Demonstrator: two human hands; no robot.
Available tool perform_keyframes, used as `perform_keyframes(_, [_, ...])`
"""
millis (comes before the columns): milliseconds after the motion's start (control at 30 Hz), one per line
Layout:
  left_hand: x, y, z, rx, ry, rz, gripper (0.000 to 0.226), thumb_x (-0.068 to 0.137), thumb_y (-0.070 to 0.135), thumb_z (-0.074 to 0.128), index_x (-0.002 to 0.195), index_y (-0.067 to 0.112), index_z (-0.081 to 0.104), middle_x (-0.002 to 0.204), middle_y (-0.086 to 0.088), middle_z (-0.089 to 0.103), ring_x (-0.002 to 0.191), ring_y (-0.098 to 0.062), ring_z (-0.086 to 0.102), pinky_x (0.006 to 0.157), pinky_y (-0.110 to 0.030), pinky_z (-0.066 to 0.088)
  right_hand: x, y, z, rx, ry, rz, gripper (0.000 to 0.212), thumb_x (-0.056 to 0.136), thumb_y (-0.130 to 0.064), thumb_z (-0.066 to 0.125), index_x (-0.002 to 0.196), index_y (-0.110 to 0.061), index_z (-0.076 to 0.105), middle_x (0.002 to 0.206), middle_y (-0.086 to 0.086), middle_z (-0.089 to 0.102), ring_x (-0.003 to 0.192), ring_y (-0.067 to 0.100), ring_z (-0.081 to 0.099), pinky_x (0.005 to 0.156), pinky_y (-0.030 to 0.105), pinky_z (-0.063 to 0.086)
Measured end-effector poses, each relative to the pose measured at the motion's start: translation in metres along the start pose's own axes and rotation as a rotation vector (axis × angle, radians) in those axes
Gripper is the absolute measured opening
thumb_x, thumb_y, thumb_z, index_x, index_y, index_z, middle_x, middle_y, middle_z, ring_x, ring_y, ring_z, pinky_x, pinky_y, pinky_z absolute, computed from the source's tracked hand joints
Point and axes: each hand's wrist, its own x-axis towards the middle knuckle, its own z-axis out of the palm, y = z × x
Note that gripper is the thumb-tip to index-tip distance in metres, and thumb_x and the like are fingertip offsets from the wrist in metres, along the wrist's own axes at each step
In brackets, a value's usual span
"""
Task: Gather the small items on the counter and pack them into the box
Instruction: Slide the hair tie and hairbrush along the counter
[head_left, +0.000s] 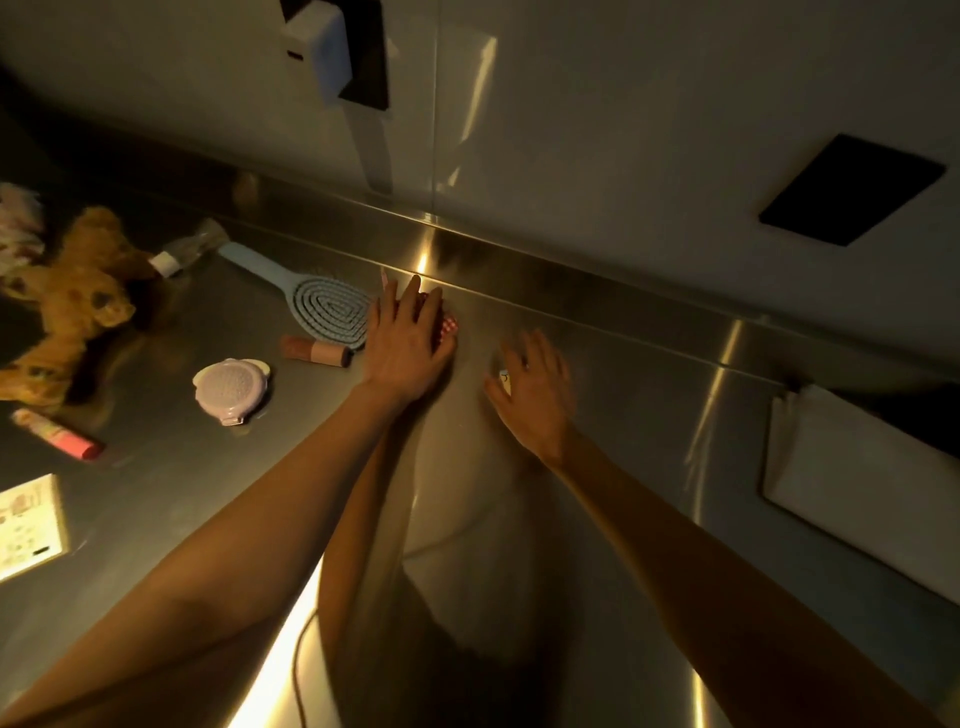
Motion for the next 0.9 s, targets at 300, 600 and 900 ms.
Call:
perform_keyframes(300, [0.021,-0.002,0.011,0.118,-0.02,-0.06,0.076,0.088,0.068,0.02,0.144,0.018,0.033,0.148,-0.016,0.036,0.14,-0.041,0.021,0.115,-0.054,0.005,0.001,0.009,0.024,0.034,0.066,0.017,0.052,0.087,-0.046,0.039,0.118,-0.012,0.064,0.126,0.018,0.058,0.121,0.036,0.05,0.1,0.05,0.038])
perform_keyframes(600, [-0.001,0.008,0.021,0.057,0.114,-0.006,0.064,0.09,0.061,0.036,0.136,0.017,0.044,0.128,-0.013,0.056,0.121,-0.033,0.049,0.116,-0.054,0.005,-0.011,0.017,0.032,0.058,0.115,0.012,0.047,0.087,-0.036,0.04,0.118,-0.01,0.064,0.123,0.019,0.059,0.117,0.035,0.053,0.097,0.046,0.038])
perform_keyframes(900, [-0.047,0.037,0.031,-0.053,0.094,0.052,0.064,0.09,0.057,0.046,0.138,0.016,0.043,0.132,-0.012,0.052,0.123,-0.031,0.044,0.114,-0.052,0.013,-0.051,0.033,0.023,0.059,0.14,0.037,0.046,0.086,-0.035,0.041,0.117,-0.01,0.063,0.121,0.019,0.059,0.117,0.036,0.052,0.096,0.047,0.04])
